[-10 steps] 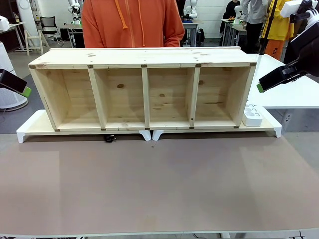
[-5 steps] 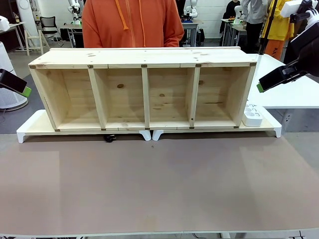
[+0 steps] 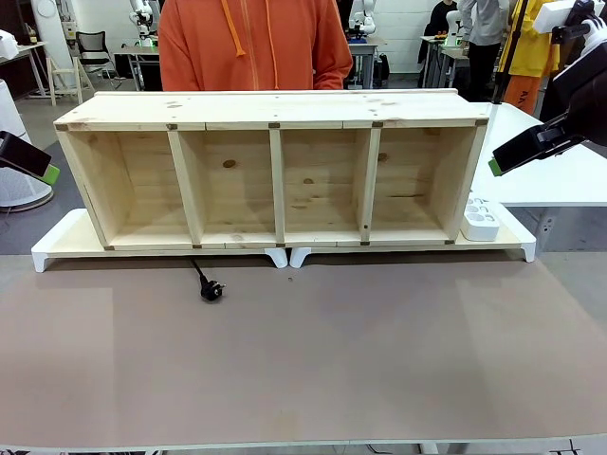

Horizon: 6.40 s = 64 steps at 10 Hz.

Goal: Perform cable management.
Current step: When the cord part of the Power Cable appears at the lower middle area of the table and stops, grasp the cord part of the Power Cable.

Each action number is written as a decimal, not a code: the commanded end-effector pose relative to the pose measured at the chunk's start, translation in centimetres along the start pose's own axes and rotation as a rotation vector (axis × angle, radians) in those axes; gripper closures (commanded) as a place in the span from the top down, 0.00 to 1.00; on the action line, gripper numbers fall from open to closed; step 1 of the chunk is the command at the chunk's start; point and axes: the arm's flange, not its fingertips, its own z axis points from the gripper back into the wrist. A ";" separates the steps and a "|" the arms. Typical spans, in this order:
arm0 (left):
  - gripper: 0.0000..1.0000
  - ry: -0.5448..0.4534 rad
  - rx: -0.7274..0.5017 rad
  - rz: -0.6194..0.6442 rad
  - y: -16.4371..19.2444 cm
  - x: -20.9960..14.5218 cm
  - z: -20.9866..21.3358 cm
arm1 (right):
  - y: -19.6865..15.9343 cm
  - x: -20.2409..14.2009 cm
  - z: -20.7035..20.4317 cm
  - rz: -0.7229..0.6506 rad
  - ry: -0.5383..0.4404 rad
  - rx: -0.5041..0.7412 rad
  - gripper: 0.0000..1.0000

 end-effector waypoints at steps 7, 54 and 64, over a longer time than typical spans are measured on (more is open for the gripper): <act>1.00 0.006 -0.002 -0.005 0.0 -0.1 0.1 | -0.1 0.0 0.0 0.000 -0.001 -0.003 1.00; 1.00 0.006 -0.002 -0.005 0.0 -0.1 0.1 | 32.4 12.8 -17.1 0.664 0.388 0.369 1.00; 1.00 0.006 -0.002 -0.005 0.0 -0.1 0.1 | 32.1 12.5 -16.9 0.676 0.380 0.388 1.00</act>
